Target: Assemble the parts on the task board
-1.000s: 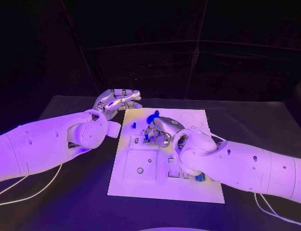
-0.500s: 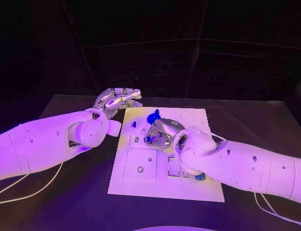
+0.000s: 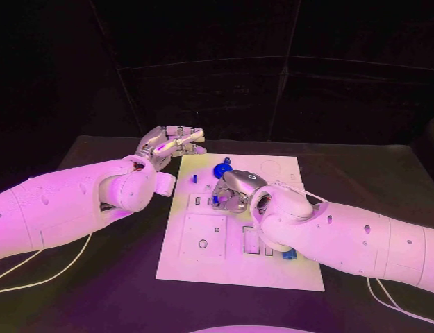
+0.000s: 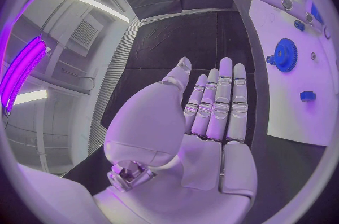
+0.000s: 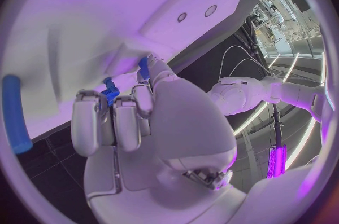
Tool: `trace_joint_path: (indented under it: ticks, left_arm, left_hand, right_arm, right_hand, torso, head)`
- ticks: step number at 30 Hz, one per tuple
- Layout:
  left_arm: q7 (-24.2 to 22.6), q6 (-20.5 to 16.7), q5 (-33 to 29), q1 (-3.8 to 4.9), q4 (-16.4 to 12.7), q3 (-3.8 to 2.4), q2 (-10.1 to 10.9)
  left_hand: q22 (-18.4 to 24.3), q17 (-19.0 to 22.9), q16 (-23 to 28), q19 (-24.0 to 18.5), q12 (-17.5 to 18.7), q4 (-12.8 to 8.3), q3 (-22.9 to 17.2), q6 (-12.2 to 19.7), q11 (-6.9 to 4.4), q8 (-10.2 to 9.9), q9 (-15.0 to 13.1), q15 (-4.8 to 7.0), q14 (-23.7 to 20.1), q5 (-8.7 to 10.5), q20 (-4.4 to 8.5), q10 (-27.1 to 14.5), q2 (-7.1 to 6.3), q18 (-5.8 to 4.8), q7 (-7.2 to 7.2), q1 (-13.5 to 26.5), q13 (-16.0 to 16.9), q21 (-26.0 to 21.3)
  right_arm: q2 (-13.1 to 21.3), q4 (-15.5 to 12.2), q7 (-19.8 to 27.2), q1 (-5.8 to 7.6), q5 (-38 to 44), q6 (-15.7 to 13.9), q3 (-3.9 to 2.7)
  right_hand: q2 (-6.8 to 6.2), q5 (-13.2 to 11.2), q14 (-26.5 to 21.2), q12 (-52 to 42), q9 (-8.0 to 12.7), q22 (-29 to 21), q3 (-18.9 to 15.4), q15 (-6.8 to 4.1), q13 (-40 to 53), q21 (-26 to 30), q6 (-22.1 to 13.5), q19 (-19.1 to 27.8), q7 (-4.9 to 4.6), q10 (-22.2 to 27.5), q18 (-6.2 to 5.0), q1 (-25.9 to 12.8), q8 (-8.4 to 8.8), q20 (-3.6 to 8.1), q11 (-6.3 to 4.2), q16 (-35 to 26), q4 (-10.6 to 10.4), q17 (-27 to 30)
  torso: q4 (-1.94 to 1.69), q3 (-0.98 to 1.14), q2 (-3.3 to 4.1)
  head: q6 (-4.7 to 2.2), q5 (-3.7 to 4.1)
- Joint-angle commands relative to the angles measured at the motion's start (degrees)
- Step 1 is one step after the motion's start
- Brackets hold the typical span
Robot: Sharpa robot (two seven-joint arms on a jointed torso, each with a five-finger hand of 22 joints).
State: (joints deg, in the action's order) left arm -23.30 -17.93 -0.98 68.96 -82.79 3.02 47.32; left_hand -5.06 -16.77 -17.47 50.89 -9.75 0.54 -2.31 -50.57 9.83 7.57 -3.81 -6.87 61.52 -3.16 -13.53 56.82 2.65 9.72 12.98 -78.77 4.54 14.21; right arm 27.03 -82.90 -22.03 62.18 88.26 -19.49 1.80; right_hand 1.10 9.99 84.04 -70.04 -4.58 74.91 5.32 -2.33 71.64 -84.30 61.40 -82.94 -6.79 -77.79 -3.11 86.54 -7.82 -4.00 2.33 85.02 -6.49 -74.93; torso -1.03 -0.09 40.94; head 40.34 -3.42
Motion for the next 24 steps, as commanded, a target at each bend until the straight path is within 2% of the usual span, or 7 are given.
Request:
trace_joint_path:
  ticks: [1, 6, 24]
  left_arm:
    - [-0.7, 0.5, -0.1, 0.12, 0.0, -0.06, 0.0]
    - [-0.7, 0.6, -0.1, 0.12, 0.0, -0.06, -0.1]
    - [-0.6, 0.6, -0.1, 0.12, 0.0, -0.06, -0.1]
  left_hand:
    - [0.1, -0.1, 0.3, -0.1, 0.3, -0.3, 0.0, 0.2, 0.18, -0.3, 0.0, -0.14, -0.3, 0.12, -0.2, 0.0, 0.46, 0.82, 0.26, 0.1, -0.1, -0.4]
    - [0.1, -0.1, 0.3, -0.1, 0.3, -0.3, 0.0, 0.2, 0.18, -0.3, 0.0, -0.14, -0.3, 0.12, -0.2, 0.0, 0.46, 0.82, 0.26, 0.1, -0.1, -0.4]
    - [0.1, -0.1, 0.3, -0.1, 0.3, -0.3, 0.0, 0.2, 0.18, -0.3, 0.0, -0.15, -0.4, 0.12, -0.2, 0.0, 0.48, 0.83, 0.26, 0.1, -0.1, -0.4]
  right_arm:
    - [0.3, 0.2, -2.3, -0.24, 1.3, 1.3, 0.21]
    - [0.3, 0.2, -3.0, -0.26, 1.7, 1.6, 0.21]
    - [0.2, 0.0, -3.5, -0.27, 1.7, 4.5, 0.21]
  right_hand:
    - [0.1, 0.0, 4.1, 0.5, 0.0, 1.4, 0.3, -0.11, -0.4, 0.1, 0.6, 0.3, 0.31, -0.4, 0.18, -0.2, -0.35, 0.17, -0.73, -0.3, -0.1, -6.3]
    - [-0.32, -0.1, 4.0, 0.7, 0.0, 1.4, 0.3, -0.07, -0.5, 0.1, 0.4, 0.3, 0.22, -0.2, 0.17, -0.5, -0.19, 0.13, -0.66, -0.3, 0.0, -6.2]
    - [-3.08, -1.4, 4.0, 3.1, 0.6, 0.8, 0.0, 0.59, -2.4, 0.5, -2.1, 0.6, -0.79, 1.5, 0.06, -2.4, 1.46, -0.41, 0.16, -0.4, -0.3, -6.2]
  torso:
    - [0.01, -0.01, 0.0]
    - [-0.02, -0.01, 0.03]
    - [-0.03, -0.02, 0.03]
  head:
    - [0.02, 0.08]
    - [0.03, 0.14]
    - [0.21, 0.19]
